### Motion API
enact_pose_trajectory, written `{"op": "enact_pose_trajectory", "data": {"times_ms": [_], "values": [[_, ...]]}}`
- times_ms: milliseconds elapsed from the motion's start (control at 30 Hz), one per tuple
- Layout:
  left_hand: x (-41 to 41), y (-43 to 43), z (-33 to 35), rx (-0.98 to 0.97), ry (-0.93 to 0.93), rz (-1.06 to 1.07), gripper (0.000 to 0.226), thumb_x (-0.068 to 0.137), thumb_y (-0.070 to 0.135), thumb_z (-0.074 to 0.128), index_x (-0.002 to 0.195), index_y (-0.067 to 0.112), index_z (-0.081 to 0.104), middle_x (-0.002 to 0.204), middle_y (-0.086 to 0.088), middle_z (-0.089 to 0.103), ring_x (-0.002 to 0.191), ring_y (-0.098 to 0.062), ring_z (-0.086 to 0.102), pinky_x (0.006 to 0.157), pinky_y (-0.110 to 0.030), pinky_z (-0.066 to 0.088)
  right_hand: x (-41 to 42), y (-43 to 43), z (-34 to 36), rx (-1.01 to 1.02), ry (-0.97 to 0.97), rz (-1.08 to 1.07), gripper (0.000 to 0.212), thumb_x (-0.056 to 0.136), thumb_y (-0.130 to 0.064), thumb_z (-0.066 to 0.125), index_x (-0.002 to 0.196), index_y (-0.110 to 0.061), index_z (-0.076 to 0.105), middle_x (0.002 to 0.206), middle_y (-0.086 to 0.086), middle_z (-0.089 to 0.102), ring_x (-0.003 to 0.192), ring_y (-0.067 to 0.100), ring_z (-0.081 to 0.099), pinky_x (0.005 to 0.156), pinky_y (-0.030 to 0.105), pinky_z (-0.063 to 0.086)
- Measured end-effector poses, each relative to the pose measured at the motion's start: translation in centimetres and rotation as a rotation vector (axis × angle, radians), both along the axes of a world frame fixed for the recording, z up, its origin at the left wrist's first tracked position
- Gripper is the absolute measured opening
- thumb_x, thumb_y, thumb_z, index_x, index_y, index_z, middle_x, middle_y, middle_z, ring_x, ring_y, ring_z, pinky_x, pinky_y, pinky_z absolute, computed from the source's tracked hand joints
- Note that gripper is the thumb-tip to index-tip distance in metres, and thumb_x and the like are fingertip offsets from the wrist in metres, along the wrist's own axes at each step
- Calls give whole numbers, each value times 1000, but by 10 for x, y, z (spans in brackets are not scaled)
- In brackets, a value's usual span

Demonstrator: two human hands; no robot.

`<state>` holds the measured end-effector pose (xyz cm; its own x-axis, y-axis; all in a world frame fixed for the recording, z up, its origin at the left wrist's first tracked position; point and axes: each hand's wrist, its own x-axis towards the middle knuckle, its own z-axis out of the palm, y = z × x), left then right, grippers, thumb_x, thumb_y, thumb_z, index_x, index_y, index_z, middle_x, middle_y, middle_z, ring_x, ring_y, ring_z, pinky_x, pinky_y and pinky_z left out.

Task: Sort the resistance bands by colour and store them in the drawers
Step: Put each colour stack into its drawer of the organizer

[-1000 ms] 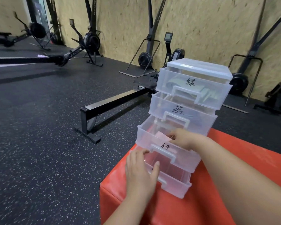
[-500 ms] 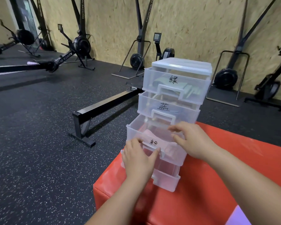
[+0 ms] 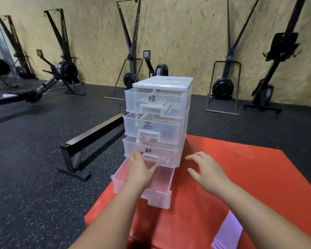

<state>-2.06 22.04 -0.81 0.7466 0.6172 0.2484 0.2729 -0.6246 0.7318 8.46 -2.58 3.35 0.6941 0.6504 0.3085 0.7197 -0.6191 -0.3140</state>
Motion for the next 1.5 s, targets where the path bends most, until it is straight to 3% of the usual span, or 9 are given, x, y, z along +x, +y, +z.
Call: {"op": "enact_pose_trajectory", "data": {"times_ms": [133, 300, 567, 767, 900, 1000, 1233, 1367, 1500], "values": [[-14, -32, -5, 28, -63, -29, 70, 84, 43, 85, 141, 21, 49, 138, -1, 52, 132, -22, 52, 110, -43, 46, -6, -33, -13, -31, 54, -21, 40, 93, -37, 70, 133, -35, 63, 128, -10, 57, 121, 16, 57, 106, 34, 46], [-32, -82, -27, 54, -202, -204, 48, 83, 35, 84, 125, 32, 61, 115, 14, 61, 110, -11, 63, 97, -38, 54, -12, -84, -36, -103, 137, -98, 42, 93, -39, 71, 133, -32, 63, 131, -3, 58, 125, 21, 57, 108, 34, 44], [-41, -158, -64, 81, -94, -492, 39, 87, 31, 78, 124, 33, 65, 103, 17, 65, 98, -1, 63, 86, -15, 45, -18, -171, -83, -197, 335, -314, 58, 90, -40, 73, 143, -25, 56, 137, 7, 56, 128, 28, 57, 110, 33, 43], [-32, -189, -89, 121, 69, -603, 43, 87, 55, 63, 126, 35, 64, 104, 17, 63, 93, -4, 62, 88, -32, 54, -33, -181, -121, -128, 373, -415, 67, 96, -51, 64, 153, -20, 45, 150, 5, 51, 137, 29, 49, 114, 38, 40], [-20, -199, -97, 254, 143, -685, 51, 86, 63, 64, 128, 34, 66, 108, 13, 63, 102, -12, 56, 96, -34, 47, -47, -169, -131, -148, 262, -519, 56, 94, -59, 59, 143, -34, 53, 143, -6, 50, 133, 24, 46, 105, 42, 45], [-15, -203, -99, 370, 205, -720, 54, 78, 67, 64, 122, 36, 68, 107, 12, 59, 101, -17, 52, 95, -37, 46, -49, -167, -132, -110, 322, -546, 50, 88, -60, 67, 134, -41, 58, 138, -11, 48, 132, 21, 43, 103, 41, 42], [-11, -199, -103, 279, 226, -717, 55, 72, 67, 67, 119, 38, 68, 107, 17, 57, 104, -14, 49, 98, -38, 46, -45, -167, -135, 77, 373, -559, 19, 82, -47, 77, 93, -41, 62, 100, -23, 61, 112, 15, 51, 88, 37, 39], [-15, -199, -101, 249, 207, -727, 65, 76, 64, 69, 134, 37, 60, 115, 17, 58, 108, -13, 51, 100, -37, 45, -52, -163, -137, 136, 324, -504, 17, 81, -34, 75, 89, -40, 62, 88, -22, 66, 96, 12, 59, 89, 39, 48], [-20, -200, -95, 145, 155, -693, 73, 86, 57, 69, 151, 32, 48, 131, 13, 56, 120, -9, 51, 106, -30, 44, -55, -160, -127, 334, 411, -412, 24, 84, -13, 73, 85, -35, 63, 80, -15, 71, 78, 3, 65, 70, 24, 51]]}}
